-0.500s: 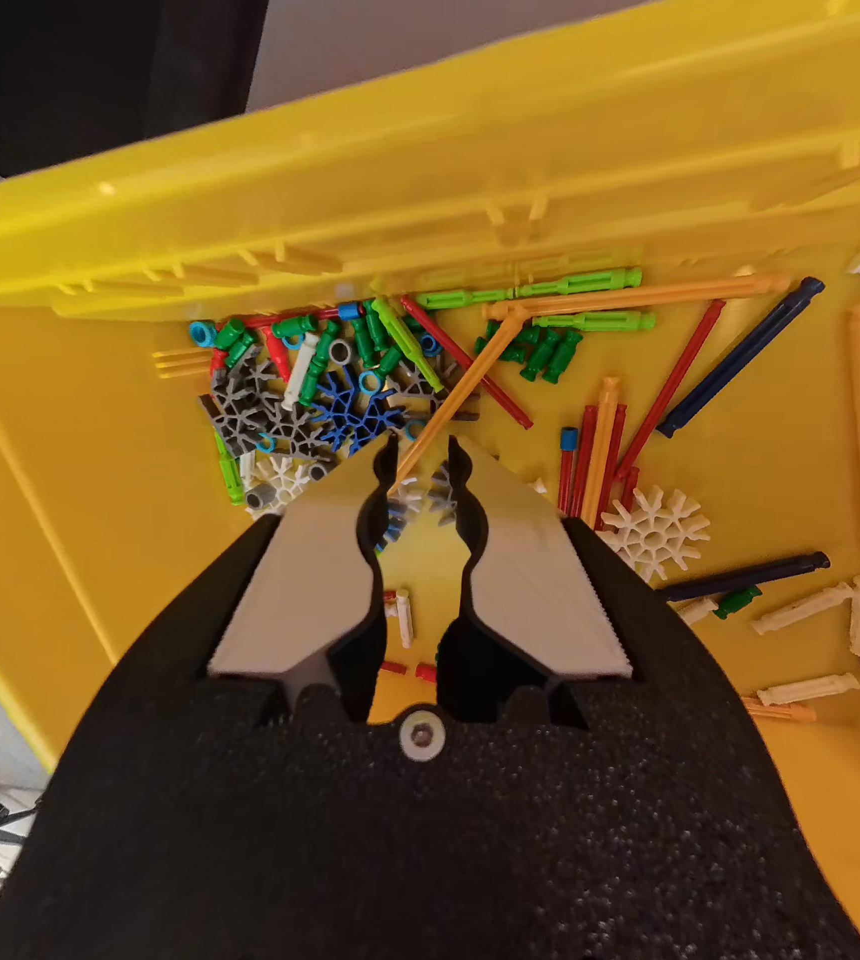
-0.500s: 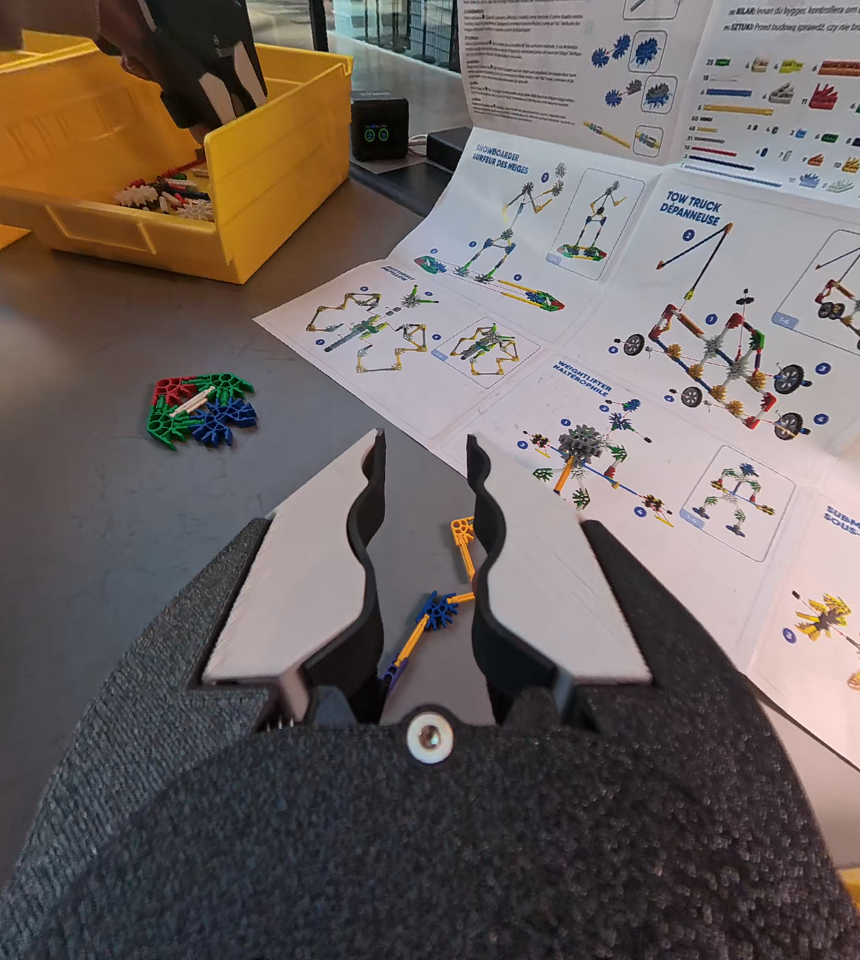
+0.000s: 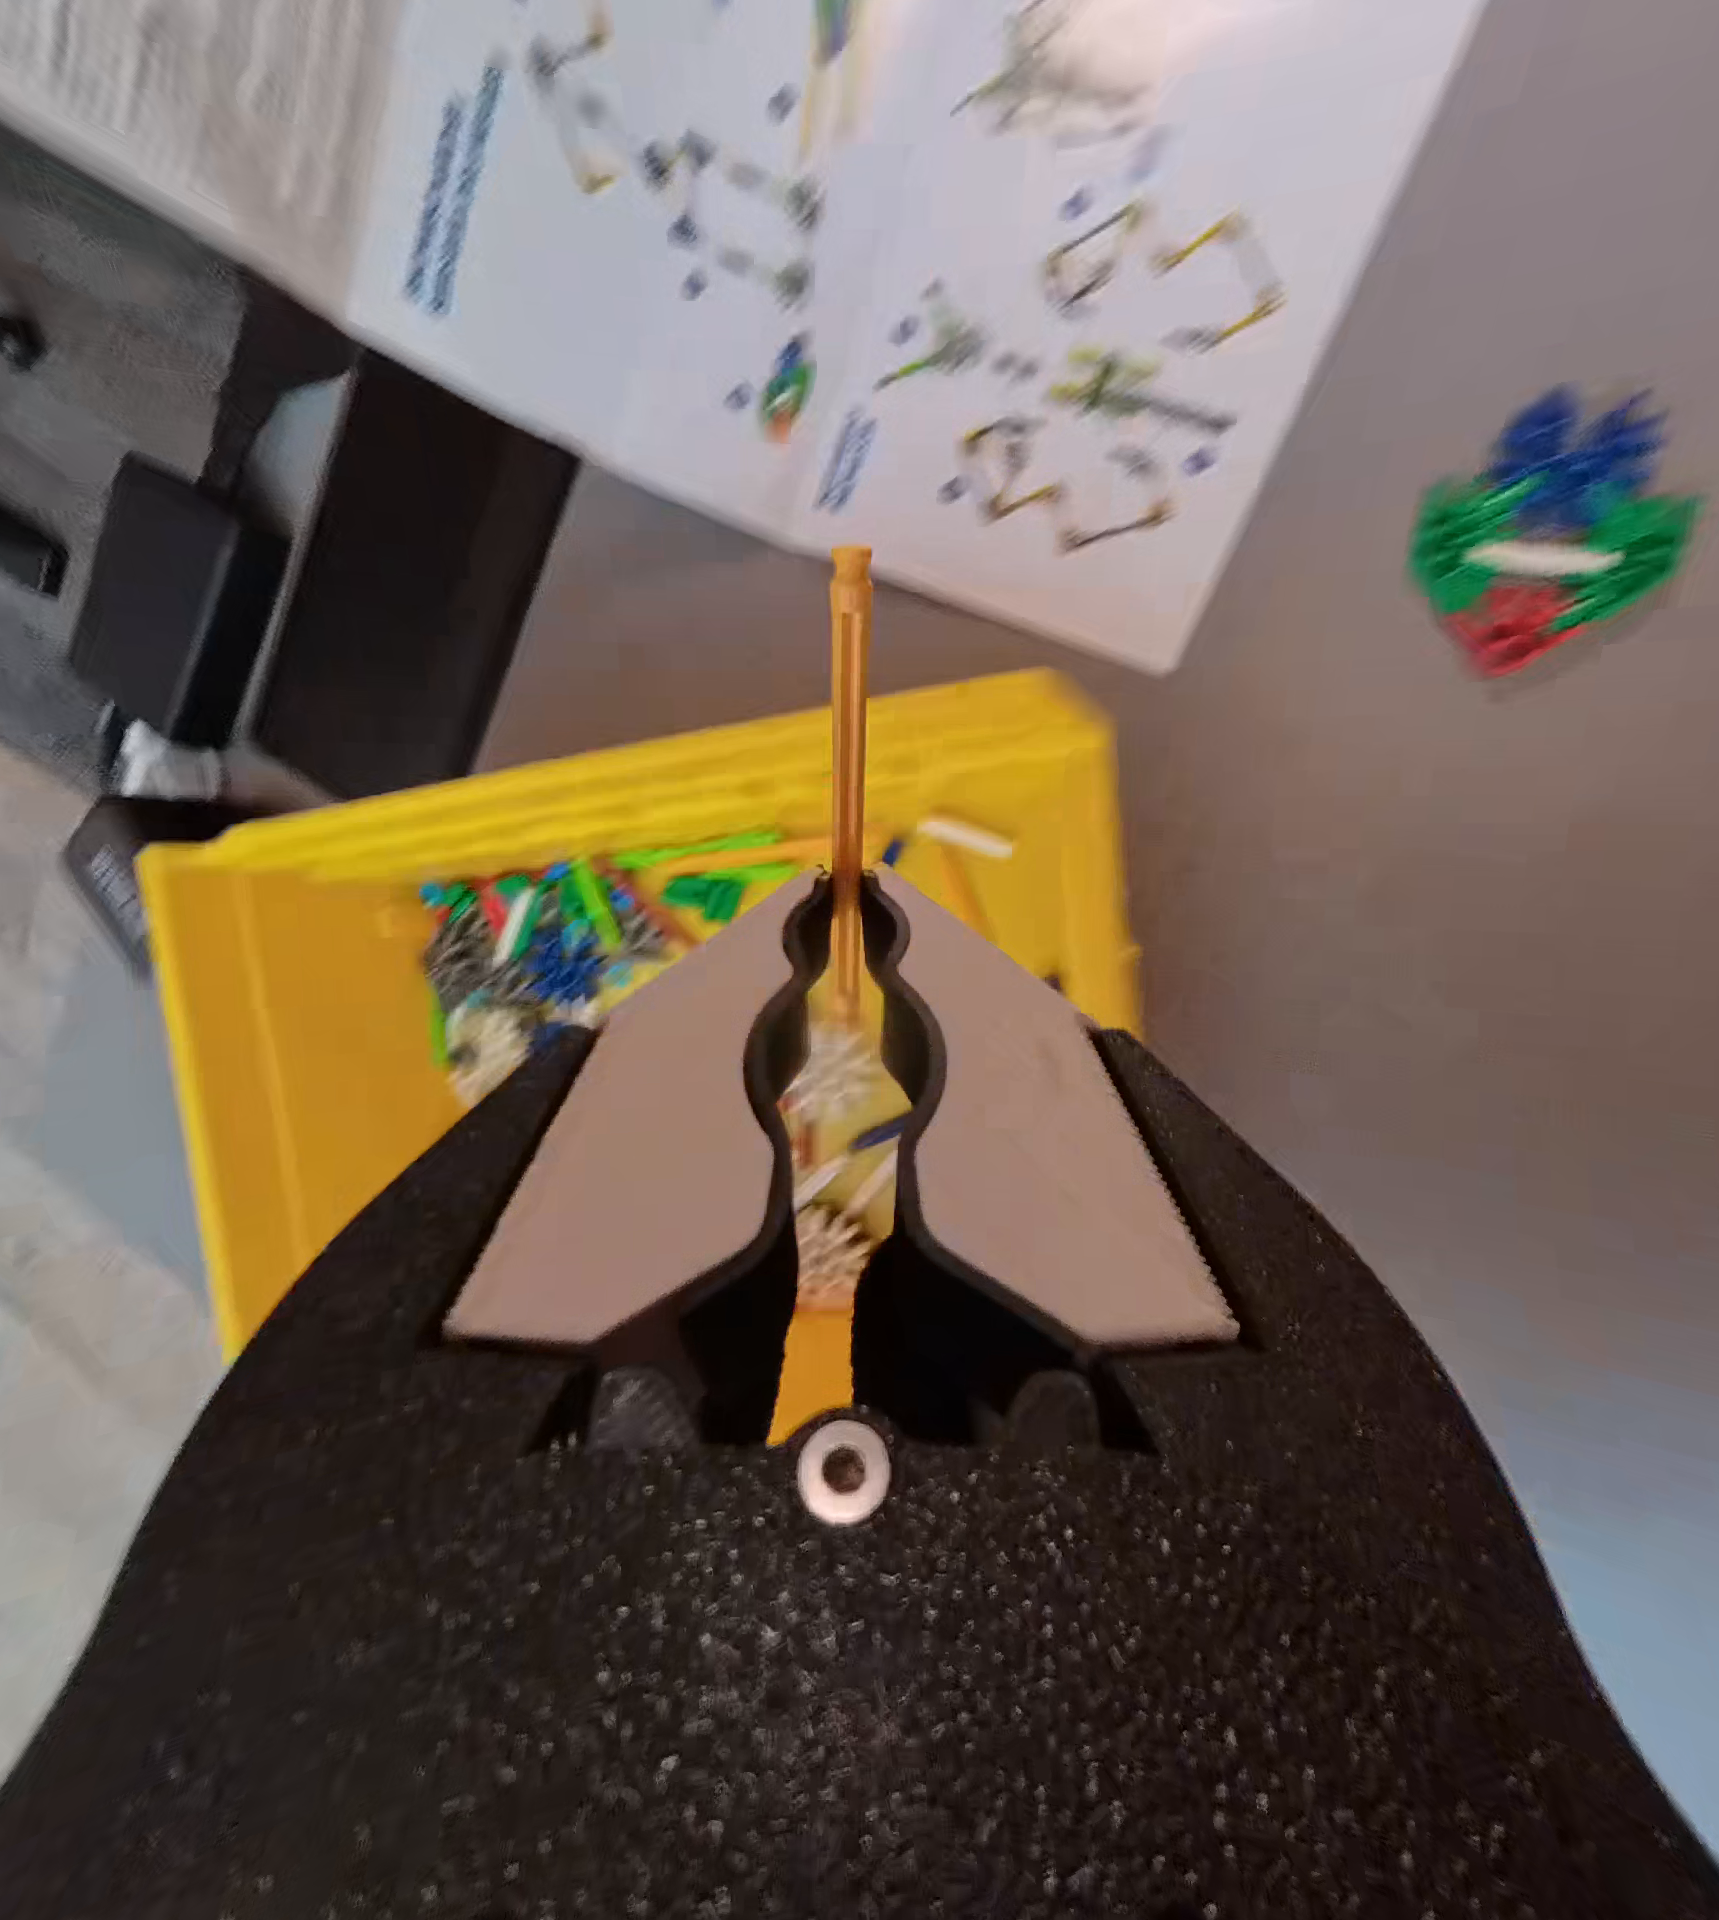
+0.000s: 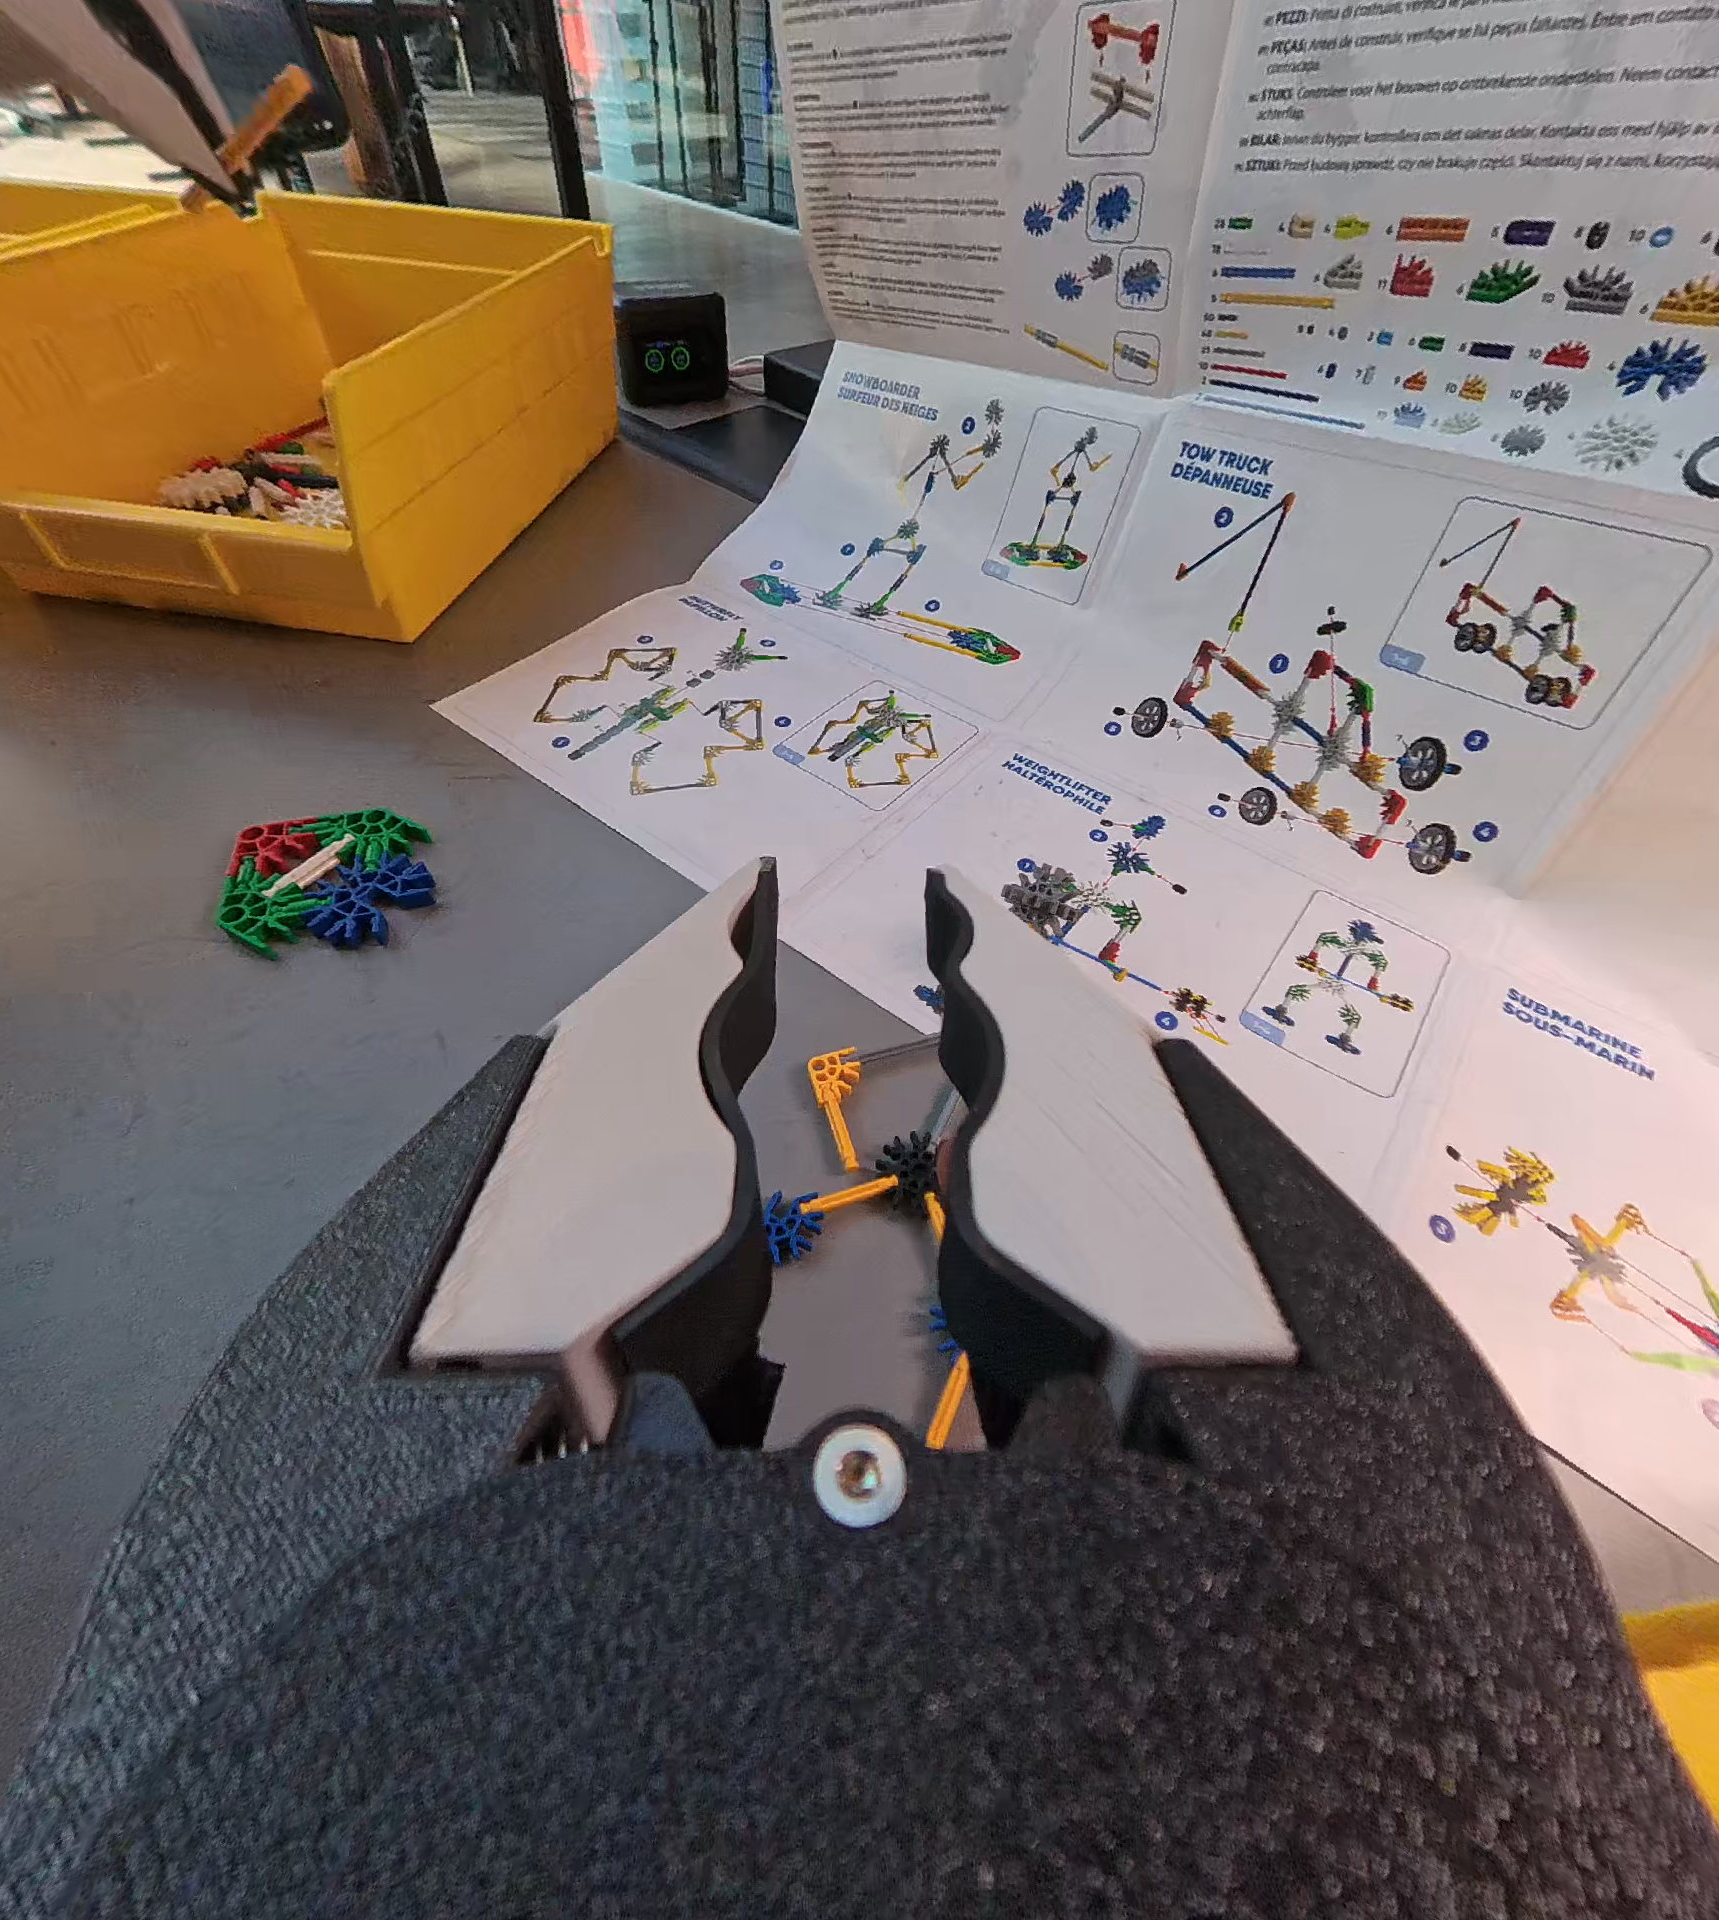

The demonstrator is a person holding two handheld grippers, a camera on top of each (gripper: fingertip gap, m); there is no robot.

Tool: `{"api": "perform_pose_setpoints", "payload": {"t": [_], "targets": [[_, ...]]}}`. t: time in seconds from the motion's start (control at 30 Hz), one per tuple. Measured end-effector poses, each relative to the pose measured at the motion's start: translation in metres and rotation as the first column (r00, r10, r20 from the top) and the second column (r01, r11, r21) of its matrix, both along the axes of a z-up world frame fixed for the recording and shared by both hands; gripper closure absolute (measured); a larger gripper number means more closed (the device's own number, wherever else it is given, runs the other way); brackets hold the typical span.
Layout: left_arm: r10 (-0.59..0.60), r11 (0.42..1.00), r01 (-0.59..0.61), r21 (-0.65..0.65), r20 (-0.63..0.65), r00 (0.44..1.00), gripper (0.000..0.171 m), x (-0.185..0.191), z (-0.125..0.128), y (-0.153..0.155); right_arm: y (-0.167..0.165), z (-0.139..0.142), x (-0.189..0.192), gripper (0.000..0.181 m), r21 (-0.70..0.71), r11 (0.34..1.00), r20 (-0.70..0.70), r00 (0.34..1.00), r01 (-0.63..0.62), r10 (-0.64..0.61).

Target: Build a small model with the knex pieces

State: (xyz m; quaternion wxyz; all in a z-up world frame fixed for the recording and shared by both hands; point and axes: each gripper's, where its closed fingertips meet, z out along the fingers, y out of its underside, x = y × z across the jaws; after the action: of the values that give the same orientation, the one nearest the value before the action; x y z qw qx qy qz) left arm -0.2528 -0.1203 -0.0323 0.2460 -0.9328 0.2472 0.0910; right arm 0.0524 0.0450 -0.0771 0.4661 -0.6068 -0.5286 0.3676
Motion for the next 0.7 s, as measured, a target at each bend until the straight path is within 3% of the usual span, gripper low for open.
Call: {"api": "perform_pose_setpoints", "payload": {"t": [0.07, 0.17, 0.3, 0.5, 0.63, 0.7], "targets": [[-0.077, 0.997, 0.076, 0.025, 0.074, 0.994, 0.167, 0.073, -0.007, -0.001, 0.003, 0.001, 0.001, 0.154, -0.014, 1.0, -0.008, 1.0, 0.008, -0.008], [-0.176, 0.983, 0.184, -0.023, 0.193, 0.965, 0.166, 0.178, -0.055, -0.01, 0.006, 0.0, 0.001, 0.155, -0.03, 0.999, -0.011, 1.0, 0.017, -0.017], [-0.23, 0.957, 0.279, -0.081, 0.378, 0.897, 0.166, 0.273, -0.109, -0.017, 0.009, -0.004, 0.004, 0.156, -0.036, 0.999, -0.003, 0.999, 0.034, -0.034], [-0.248, 0.946, 0.309, -0.101, 0.391, 0.887, 0.166, 0.307, -0.135, -0.013, 0.011, -0.001, 0.007, 0.157, -0.06, 0.997, -0.014, 0.999, 0.041, -0.042], [-0.251, 0.953, 0.296, -0.069, 0.372, 0.894, 0.163, 0.304, -0.133, -0.011, 0.01, -0.001, 0.007, 0.157, -0.054, 0.998, -0.013, 0.999, 0.038, -0.039], [-0.251, 0.96, 0.281, -0.019, 0.393, 0.885, 0.154, 0.297, -0.119, -0.01, 0.01, -0.001, 0.007, 0.157, -0.049, 0.998, -0.011, 0.999, 0.037, -0.037]]}}
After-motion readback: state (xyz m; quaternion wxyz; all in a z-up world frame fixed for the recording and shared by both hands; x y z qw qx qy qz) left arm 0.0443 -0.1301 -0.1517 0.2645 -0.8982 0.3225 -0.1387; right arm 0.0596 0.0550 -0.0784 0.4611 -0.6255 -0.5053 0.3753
